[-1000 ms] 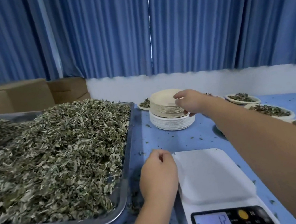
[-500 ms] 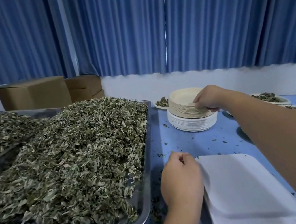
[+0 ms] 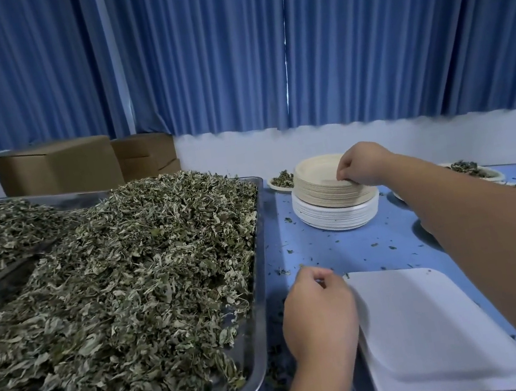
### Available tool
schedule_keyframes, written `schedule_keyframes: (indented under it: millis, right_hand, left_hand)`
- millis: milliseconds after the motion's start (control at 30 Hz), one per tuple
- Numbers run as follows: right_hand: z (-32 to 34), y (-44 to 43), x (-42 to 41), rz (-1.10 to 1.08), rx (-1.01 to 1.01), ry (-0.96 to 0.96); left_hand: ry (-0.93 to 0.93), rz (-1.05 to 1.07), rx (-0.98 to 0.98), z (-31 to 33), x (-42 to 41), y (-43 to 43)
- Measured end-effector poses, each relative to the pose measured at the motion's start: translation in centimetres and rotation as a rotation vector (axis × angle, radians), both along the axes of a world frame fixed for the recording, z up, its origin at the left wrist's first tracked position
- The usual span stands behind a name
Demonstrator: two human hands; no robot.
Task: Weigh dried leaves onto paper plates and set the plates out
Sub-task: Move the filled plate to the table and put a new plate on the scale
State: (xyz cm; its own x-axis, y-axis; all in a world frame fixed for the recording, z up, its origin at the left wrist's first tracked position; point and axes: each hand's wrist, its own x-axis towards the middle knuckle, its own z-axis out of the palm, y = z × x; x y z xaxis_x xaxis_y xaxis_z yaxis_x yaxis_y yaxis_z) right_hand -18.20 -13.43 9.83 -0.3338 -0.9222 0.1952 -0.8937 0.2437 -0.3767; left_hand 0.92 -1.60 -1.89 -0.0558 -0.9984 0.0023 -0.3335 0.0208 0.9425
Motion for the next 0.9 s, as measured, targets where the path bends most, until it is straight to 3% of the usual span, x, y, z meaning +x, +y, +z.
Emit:
schedule_keyframes:
  millis: [367,900]
  right_hand:
    - [-1.2,-0.4,-1.3,0.063,0.058,0.046]
    - [0.0,0.4,-1.5,0.086,-0.151,0.047]
  left_hand:
    - [-0.034,-0.013,0.001,-0.1,0.0,-0.1]
    - [-0.057,-0.027,0.003,-0.2,0.0,-0.6]
